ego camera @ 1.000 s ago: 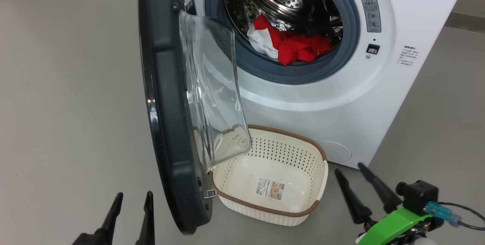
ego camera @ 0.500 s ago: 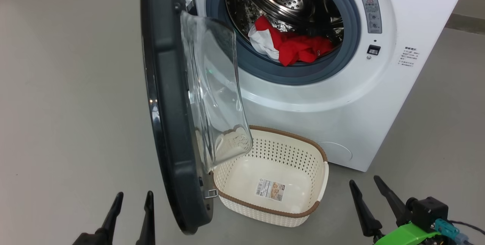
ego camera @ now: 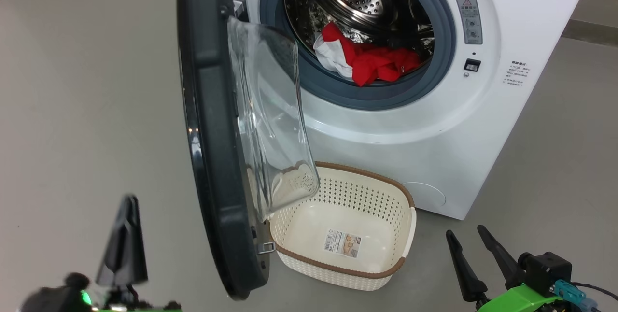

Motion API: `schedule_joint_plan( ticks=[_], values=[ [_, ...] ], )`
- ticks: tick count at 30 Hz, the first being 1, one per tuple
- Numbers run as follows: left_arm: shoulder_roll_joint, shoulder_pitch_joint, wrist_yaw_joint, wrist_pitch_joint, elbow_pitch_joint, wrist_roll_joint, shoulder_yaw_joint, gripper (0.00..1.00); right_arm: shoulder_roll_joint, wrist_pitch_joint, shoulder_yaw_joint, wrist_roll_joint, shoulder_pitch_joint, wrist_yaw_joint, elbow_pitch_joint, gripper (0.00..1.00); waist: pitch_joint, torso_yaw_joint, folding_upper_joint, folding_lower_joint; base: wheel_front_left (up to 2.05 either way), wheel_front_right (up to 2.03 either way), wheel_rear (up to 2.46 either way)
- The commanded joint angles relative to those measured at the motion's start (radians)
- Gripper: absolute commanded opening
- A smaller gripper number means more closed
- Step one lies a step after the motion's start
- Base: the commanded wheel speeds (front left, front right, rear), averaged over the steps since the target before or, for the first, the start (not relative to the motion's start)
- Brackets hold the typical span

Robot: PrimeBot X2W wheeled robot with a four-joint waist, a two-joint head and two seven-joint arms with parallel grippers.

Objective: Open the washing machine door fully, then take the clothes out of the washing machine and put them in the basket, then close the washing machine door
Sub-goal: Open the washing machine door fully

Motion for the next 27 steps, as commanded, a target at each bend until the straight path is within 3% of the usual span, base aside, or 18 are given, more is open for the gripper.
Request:
schedule_joint_plan(
  ticks=[1, 5, 8, 11, 13, 17, 27],
  values=[
    [0.01, -0.045, 0.008, -0.009, -0.041, 0.001, 0.034, 0.0, -0.007, -0.009, 0.014, -0.007, -0.011, 0.006, -0.025, 1.0, 0.0, 0.0, 0.0, 0.0, 0.0, 0.0, 0.0],
    [0.01, -0.064, 0.023, -0.009, -0.234, -0.001, -0.011, 0.0, -0.006, -0.009, 0.01, -0.012, -0.012, 0.006, -0.032, 1.0, 0.0, -0.001, 0.0, 0.0, 0.0, 0.0, 0.0],
    [0.01, -0.068, 0.008, -0.009, -0.328, 0.017, -0.097, 0.0, -0.006, -0.009, 0.012, -0.014, -0.013, 0.006, -0.035, 1.0, 0.002, -0.004, 0.0, 0.0, 0.0, 0.0, 0.0],
    [0.01, -0.053, -0.023, -0.009, -0.336, 0.027, -0.209, 0.0, -0.005, -0.009, 0.016, -0.015, -0.016, 0.006, -0.035, 1.0, 0.004, -0.008, 0.0, 0.0, 0.0, 0.0, 0.0],
    [0.01, -0.031, -0.046, -0.009, -0.273, 0.013, -0.297, 0.0, -0.005, -0.009, 0.021, -0.015, -0.018, 0.006, -0.035, 1.0, 0.007, -0.013, 0.0, 0.0, 0.0, 0.0, 0.0],
    [0.01, -0.01, -0.056, -0.009, -0.13, -0.058, -0.347, 0.0, -0.006, -0.009, 0.026, -0.013, -0.022, 0.006, -0.034, 1.0, 0.012, -0.02, 0.0, 0.0, 0.0, 0.0, 0.0],
    [0.01, -0.058, -0.044, -0.009, 0.149, -0.135, -0.309, 0.0, -0.005, -0.009, 0.025, -0.014, -0.026, 0.006, -0.035, 1.0, 0.017, -0.034, 0.0, 0.0, 0.0, 0.0, 0.0]
  ],
)
